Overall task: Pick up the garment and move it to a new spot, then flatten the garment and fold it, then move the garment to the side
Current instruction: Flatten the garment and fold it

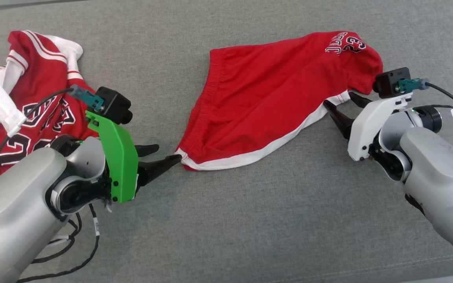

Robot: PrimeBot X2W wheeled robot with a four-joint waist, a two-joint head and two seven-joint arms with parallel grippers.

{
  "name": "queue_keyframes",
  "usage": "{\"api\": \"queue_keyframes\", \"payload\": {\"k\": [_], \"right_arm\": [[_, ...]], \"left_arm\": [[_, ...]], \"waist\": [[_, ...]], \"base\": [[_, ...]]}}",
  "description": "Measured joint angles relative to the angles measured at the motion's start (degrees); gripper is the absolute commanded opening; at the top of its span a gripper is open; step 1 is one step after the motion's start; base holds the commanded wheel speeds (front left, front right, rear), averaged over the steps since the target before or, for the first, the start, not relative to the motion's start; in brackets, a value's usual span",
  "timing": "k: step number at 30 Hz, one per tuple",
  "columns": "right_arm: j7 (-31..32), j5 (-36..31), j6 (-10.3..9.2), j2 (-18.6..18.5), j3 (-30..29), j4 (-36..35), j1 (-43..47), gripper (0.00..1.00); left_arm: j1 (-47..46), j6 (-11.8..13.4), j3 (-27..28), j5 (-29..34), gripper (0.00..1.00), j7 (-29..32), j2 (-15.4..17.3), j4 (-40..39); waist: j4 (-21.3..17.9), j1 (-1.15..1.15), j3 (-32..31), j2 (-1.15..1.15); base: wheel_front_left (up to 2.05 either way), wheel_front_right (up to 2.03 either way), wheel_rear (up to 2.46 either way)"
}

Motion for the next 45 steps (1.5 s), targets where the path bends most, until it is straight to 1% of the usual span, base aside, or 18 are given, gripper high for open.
{"api": "queue_keyframes", "payload": {"k": [6, 8, 10, 14, 17, 20, 22, 23, 24, 25, 26, 27, 28, 32, 37, 40, 45], "right_arm": [[-2.01, 3.54, 0.00, -0.47, 5.54, 0.48, -1.37, 1.00], [-2.52, 4.55, 0.01, -0.59, 7.12, 0.68, -1.65, 0.98], [-3.09, 5.86, 0.01, -0.73, 8.62, 0.96, -2.14, 1.00], [-4.10, 7.71, 0.00, -0.73, 11.27, 1.67, -3.07, 0.99], [-4.72, 9.02, 0.01, -0.49, 13.07, 1.99, -4.31, 0.96], [-5.39, 10.02, 0.01, 0.02, 14.89, 2.29, -5.39, 0.81], [-5.56, 10.69, 0.00, 0.31, 15.96, 2.59, -5.88, 0.69], [-5.79, 11.07, 0.01, 0.45, 16.60, 2.75, -6.08, 0.56], [-5.98, 11.59, 0.01, 0.62, 17.19, 2.90, -6.20, 0.48], [-6.05, 12.02, 0.01, 0.70, 17.60, 2.97, -6.28, 0.44], [-6.25, 12.51, 0.00, 0.79, 18.18, 3.05, -6.38, 0.36], [-6.56, 12.93, 0.00, 0.78, 18.76, 3.13, -6.43, 0.22], [-6.90, 13.27, 0.00, 0.74, 19.27, 3.23, -6.45, 0.00], [-8.86, 14.75, 0.01, 0.24, 20.86, 3.15, -6.46, 0.00], [-12.79, 18.29, 0.00, -1.54, 21.50, 1.40, -5.27, 0.00], [-15.02, 21.56, 0.01, -3.11, 20.47, -1.23, -3.28, 0.00], [-16.94, 25.51, 0.00, -7.04, 17.62, -8.66, 0.55, 0.00]], "left_arm": [[-1.52, 0.00, -2.63, -2.32, 1.00, -0.93, 1.11, 0.21], [-1.74, 0.00, -3.71, -3.09, 1.00, -0.86, 1.52, -0.64], [-1.97, 0.00, -4.60, -3.50, 1.00, -1.53, 1.69, -1.79], [-3.92, 0.00, -8.44, -0.27, 1.00, -3.63, 2.22, -1.78], [-4.31, 0.00, -10.51, -0.20, 1.00, -4.94, 1.38, -0.87], [-5.63, 0.00, -11.78, 0.36, 1.00, -6.51, 0.53, -0.15], [-6.26, 0.00, -12.39, 1.03, 1.00, -7.84, 0.27, 0.74], [-6.30, 0.00, -12.68, 0.99, 1.00, -8.18, 0.13, 1.18], [-6.30, 0.00, -12.94, 0.55, 1.00, -8.17, -0.08, 1.63], [-6.29, 0.00, -13.07, 0.13, 0.95, -8.17, -0.21, 1.89], [-6.29, 0.00, -13.19, -0.30, 0.45, -8.15, -0.29, 2.10], [-6.29, 0.00, -13.32, -0.71, 0.00, -7.98, -0.31, 2.23], [-6.27, 0.00, -13.45, -0.85, 0.00, -7.71, -0.30, 2.26], [-6.13, 0.00, -13.68, -1.64, 0.00, -7.61, 0.05, 2.11], [-5.22, 0.00, -13.74, -3.36, 0.00, -9.62, 0.92, 1.10], [-4.35, 0.00, -13.73, -5.36, 0.00, -12.26, 1.64, -0.15], [-2.42, 0.00, -11.41, -9.56, 0.00, -18.64, 4.26, -3.45]], "waist": [[-0.33, 0.00, -0.31, 0.00], [-0.41, 0.00, -0.52, 0.00], [-0.53, 0.00, -0.77, 0.00], [-0.90, 0.00, -0.62, 0.00], [-1.34, 0.00, -0.10, 0.00], [-2.04, 0.00, 0.42, 0.00], [-2.54, 0.00, 0.62, 0.00], [-2.81, 0.00, 0.69, 0.00], [-3.07, 0.00, 0.70, 0.00], [-3.24, 0.00, 0.68, 0.00], [-3.44, 0.00, 0.61, 0.00], [-3.57, 0.00, 0.46, 0.00], [-3.66, 0.00, 0.25, 0.00], [-3.76, 0.00, -0.81, 0.00], [-3.50, 0.00, -2.97, 0.00], [-3.22, 0.00, -4.74, 0.00], [-2.89, 0.00, -8.30, 0.00]], "base": [[0.00, 0.00, 0.00], [0.00, 0.00, 0.00], [0.00, 0.00, 0.00], [0.00, 0.00, 0.00], [0.00, 0.00, 0.00], [0.00, 0.00, 0.00], [0.00, 0.00, 0.00], [0.00, 0.00, 0.00], [0.00, 0.00, 0.00], [0.00, 0.00, 0.00], [0.00, 0.00, 0.00], [0.00, 0.00, 0.00], [0.00, 0.00, 0.00], [0.00, 0.00, 0.00], [0.00, 0.00, 0.00], [0.00, 0.00, 0.00], [0.00, 0.00, 0.00]]}}
